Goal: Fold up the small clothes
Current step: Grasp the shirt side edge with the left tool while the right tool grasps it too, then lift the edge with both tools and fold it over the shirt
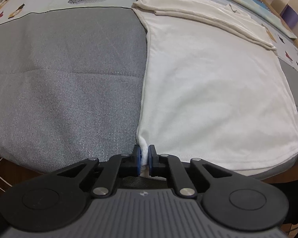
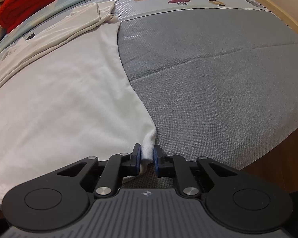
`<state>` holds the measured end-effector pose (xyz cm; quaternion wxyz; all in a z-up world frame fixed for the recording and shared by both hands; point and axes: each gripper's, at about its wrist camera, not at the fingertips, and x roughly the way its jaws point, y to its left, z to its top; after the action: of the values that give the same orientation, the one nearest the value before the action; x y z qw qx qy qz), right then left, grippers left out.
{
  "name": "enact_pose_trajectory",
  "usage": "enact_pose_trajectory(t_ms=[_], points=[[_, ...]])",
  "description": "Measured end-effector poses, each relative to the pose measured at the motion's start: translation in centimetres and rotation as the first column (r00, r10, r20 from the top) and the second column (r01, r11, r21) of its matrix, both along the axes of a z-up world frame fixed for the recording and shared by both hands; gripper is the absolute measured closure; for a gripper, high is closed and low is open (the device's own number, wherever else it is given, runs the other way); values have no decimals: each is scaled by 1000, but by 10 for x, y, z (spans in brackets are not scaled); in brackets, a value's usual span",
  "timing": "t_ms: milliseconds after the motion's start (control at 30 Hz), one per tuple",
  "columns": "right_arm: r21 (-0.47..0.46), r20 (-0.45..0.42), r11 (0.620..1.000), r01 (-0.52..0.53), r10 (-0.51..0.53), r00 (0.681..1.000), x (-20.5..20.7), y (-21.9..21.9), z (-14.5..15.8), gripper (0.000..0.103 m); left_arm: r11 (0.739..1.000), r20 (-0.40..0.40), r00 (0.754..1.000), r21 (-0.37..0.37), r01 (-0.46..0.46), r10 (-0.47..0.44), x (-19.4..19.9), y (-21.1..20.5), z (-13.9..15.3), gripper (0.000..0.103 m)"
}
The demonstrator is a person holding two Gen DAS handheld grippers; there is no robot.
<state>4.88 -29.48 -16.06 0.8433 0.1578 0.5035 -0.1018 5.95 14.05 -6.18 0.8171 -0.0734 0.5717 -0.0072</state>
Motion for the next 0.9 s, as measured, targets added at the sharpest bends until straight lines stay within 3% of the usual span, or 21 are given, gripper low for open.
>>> enact_pose_trajectory(t_ms=[133, 333, 433, 567, 900], points=[[25, 41, 1000, 20, -21, 999, -4, -6, 7, 91, 1000, 50, 999, -13, -18, 18, -3, 4, 10, 96], [73, 206, 997, 33, -47, 977, -12, -15, 41, 91, 995, 227, 972, -94, -44, 64, -10, 17, 47, 96], [86, 307, 996, 20, -46, 950, -18, -18, 67, 92, 988, 317, 945, -151, -31, 78, -18, 20, 73, 97], [112, 432, 994, -12, -38, 901, -32, -24, 105, 92, 966, 376, 920, -260, -6, 107, -28, 25, 104, 97], [183, 590, 979, -88, -38, 806, -90, -49, 190, 93, 922, 414, 897, -388, 16, 158, -79, 59, 189, 97]])
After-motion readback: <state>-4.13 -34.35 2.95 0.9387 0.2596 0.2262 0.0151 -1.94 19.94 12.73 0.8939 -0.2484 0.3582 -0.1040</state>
